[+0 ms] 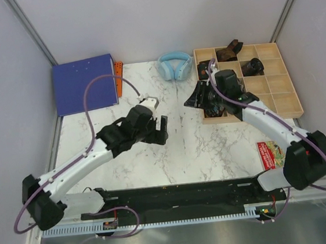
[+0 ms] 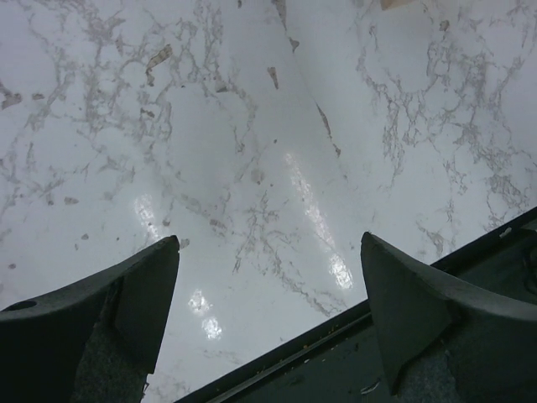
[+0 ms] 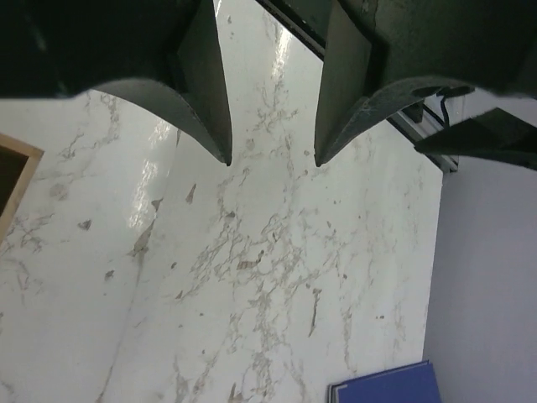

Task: Roll the ties
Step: Reset both arms

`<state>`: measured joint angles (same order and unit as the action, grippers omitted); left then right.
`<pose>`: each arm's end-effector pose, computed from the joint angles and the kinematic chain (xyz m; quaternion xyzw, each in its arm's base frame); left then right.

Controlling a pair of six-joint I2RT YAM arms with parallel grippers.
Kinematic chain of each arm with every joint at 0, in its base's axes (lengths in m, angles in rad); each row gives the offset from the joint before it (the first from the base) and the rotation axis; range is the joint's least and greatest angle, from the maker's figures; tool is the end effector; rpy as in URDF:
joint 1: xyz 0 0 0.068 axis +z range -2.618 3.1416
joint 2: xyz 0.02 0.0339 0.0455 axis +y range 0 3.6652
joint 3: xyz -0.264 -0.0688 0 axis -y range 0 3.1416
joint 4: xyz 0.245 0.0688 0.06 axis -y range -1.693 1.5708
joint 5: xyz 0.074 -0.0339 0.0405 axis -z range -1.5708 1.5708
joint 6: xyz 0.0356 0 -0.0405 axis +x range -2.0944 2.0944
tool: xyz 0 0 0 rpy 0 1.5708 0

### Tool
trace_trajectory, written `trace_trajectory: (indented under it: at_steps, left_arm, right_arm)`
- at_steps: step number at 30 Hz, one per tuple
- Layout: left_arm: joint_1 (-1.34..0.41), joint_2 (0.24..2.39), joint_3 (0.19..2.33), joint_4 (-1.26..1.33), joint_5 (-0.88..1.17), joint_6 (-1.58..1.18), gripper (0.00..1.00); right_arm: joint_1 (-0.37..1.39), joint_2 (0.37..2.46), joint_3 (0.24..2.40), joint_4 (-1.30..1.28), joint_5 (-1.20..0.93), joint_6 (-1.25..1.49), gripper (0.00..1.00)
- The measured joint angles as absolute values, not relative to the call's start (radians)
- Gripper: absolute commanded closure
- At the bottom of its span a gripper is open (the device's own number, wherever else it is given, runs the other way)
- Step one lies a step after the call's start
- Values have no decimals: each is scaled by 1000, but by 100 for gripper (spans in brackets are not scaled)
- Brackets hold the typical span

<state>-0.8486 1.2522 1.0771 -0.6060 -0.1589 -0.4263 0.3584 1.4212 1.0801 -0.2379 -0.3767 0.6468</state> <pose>0.1804 -0.1963 0.3038 0.1630 0.9061 -0.1693 0.3517 0.2963 0.1250 0.2905 0.0360 0.8678 0.3695 0.3303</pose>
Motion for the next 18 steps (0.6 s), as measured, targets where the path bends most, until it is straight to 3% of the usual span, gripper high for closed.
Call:
trace_trajectory:
  at_steps: [7,18]
  left_arm:
    - [-849,986,971,-691,-241,-434,6]
    - [-849,723,861,-797,-351,-459,6]
  right_arm:
    - [470,1226,873,-135,-266,613,43]
    - [570,1205,562,-4,-185,643,39]
